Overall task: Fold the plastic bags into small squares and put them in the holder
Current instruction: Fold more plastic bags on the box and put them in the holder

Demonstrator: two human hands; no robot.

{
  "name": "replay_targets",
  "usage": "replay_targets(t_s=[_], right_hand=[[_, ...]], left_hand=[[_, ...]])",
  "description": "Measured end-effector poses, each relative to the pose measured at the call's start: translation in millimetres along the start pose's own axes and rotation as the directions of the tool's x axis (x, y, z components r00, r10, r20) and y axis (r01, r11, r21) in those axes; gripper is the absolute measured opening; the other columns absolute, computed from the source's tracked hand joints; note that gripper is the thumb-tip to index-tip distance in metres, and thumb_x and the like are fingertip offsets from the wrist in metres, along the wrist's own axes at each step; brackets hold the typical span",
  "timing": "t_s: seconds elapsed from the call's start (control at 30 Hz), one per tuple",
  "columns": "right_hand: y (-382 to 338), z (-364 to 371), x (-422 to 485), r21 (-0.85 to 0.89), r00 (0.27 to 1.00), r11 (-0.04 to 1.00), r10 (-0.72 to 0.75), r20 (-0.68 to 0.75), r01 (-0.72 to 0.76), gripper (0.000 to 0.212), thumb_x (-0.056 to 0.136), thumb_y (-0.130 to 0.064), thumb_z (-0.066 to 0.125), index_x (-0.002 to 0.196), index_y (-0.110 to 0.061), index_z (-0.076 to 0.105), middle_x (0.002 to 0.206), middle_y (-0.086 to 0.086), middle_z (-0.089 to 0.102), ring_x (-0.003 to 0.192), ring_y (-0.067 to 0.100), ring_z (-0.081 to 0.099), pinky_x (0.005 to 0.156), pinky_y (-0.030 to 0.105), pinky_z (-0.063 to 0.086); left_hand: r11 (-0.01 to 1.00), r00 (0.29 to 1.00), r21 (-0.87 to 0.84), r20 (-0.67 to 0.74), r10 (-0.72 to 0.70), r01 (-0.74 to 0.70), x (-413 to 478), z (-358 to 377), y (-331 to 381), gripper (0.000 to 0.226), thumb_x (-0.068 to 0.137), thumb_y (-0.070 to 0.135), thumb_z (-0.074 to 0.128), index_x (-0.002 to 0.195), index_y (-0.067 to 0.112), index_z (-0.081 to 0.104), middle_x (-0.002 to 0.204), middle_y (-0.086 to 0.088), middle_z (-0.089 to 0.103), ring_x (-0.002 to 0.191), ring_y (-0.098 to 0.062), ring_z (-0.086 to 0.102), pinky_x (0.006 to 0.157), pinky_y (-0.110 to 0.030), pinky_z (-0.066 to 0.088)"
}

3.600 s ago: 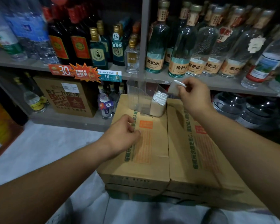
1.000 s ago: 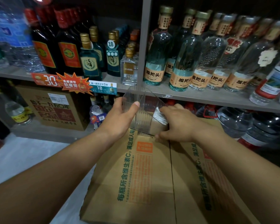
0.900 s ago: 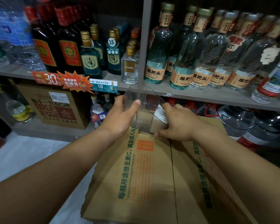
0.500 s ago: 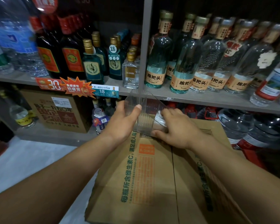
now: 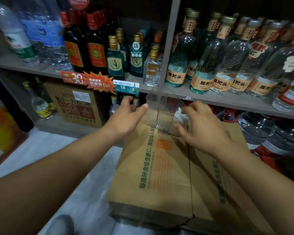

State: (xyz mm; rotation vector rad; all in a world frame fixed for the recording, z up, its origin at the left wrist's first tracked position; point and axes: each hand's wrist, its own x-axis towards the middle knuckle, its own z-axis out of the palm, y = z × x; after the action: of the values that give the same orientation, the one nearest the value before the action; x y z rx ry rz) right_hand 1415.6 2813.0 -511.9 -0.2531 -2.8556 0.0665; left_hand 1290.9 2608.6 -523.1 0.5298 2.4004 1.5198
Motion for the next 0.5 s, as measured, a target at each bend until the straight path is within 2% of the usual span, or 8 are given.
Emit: replay_targets(t_s=[0.07, 0.1, 0.2, 0.3, 0.4, 0.5], right_hand=[[-28, -10, -15, 0.035, 0.997, 0.997, -0.066, -0.029, 0.067, 0.036, 0.093, -0.048, 0.056, 0.114, -0.019, 0.063, 0.110, -0.001, 0.053, 0.109, 0.022, 0.051, 0.086, 0.039, 0.051], [-47, -13, -24, 0.097, 0.993, 0.988, -0.115, -0.020, 0.117, 0.029, 0.094, -0.045, 0.056, 0.107, -0.020, 0.064, 0.103, -0.003, 0.054, 0.102, 0.021, 0.054, 0.081, 0.038, 0.051], [-113, -11, -54, 0.334, 0.961, 0.909, -0.276, 0.032, 0.250, 0.018, 0.094, -0.037, 0.058, 0.095, -0.020, 0.065, 0.088, -0.005, 0.060, 0.082, 0.015, 0.057, 0.072, 0.038, 0.051], [-178, 8, -84, 0.525, 0.920, 0.802, -0.381, 0.086, 0.283, 0.006, 0.091, -0.028, 0.063, 0.090, -0.023, 0.066, 0.082, -0.012, 0.060, 0.072, 0.002, 0.054, 0.070, 0.024, 0.047], [-229, 46, -111, 0.633, 0.900, 0.752, -0.387, 0.199, 0.183, 0.003, 0.091, -0.025, 0.064, 0.088, -0.025, 0.067, 0.074, -0.019, 0.053, 0.067, -0.008, 0.051, 0.064, 0.006, 0.036], [-259, 111, -133, 0.669, 0.874, 0.741, -0.288, 0.390, -0.054, 0.006, 0.092, -0.025, 0.063, 0.093, -0.022, 0.068, 0.080, -0.016, 0.060, 0.067, -0.004, 0.053, 0.063, 0.009, 0.036]], left_hand=[[0.998, 0.999, 0.061, -0.053, -0.003, 0.007, -17, -30, -10, 0.038, 0.099, 0.040, 0.060, 0.128, 0.015, 0.054, 0.108, 0.001, 0.066, 0.089, -0.011, 0.063, 0.075, -0.023, 0.052], [0.995, 0.996, 0.095, -0.082, -0.015, 0.023, -27, -46, -20, 0.026, 0.099, 0.034, 0.061, 0.115, 0.012, 0.061, 0.099, -0.003, 0.068, 0.080, -0.013, 0.062, 0.068, -0.023, 0.051], [0.975, 0.988, 0.190, -0.122, -0.090, 0.113, -63, -92, -62, 0.016, 0.098, 0.021, 0.061, 0.096, 0.007, 0.068, 0.090, -0.016, 0.071, 0.080, -0.026, 0.064, 0.072, -0.032, 0.051], [0.924, 0.968, 0.291, -0.113, -0.223, 0.247, -104, -130, -114, 0.014, 0.096, 0.022, 0.058, 0.088, 0.015, 0.068, 0.087, -0.012, 0.073, 0.087, -0.030, 0.069, 0.083, -0.042, 0.056], [0.882, 0.945, 0.341, -0.077, -0.318, 0.325, -136, -152, -171, 0.011, 0.093, 0.021, 0.059, 0.088, 0.019, 0.069, 0.087, -0.006, 0.074, 0.084, -0.026, 0.070, 0.081, -0.042, 0.059], [0.846, 0.921, 0.378, -0.049, -0.387, 0.376, -160, -157, -229, 0.009, 0.093, 0.022, 0.061, 0.092, 0.018, 0.069, 0.095, -0.006, 0.073, 0.087, -0.023, 0.067, 0.079, -0.035, 0.055]])
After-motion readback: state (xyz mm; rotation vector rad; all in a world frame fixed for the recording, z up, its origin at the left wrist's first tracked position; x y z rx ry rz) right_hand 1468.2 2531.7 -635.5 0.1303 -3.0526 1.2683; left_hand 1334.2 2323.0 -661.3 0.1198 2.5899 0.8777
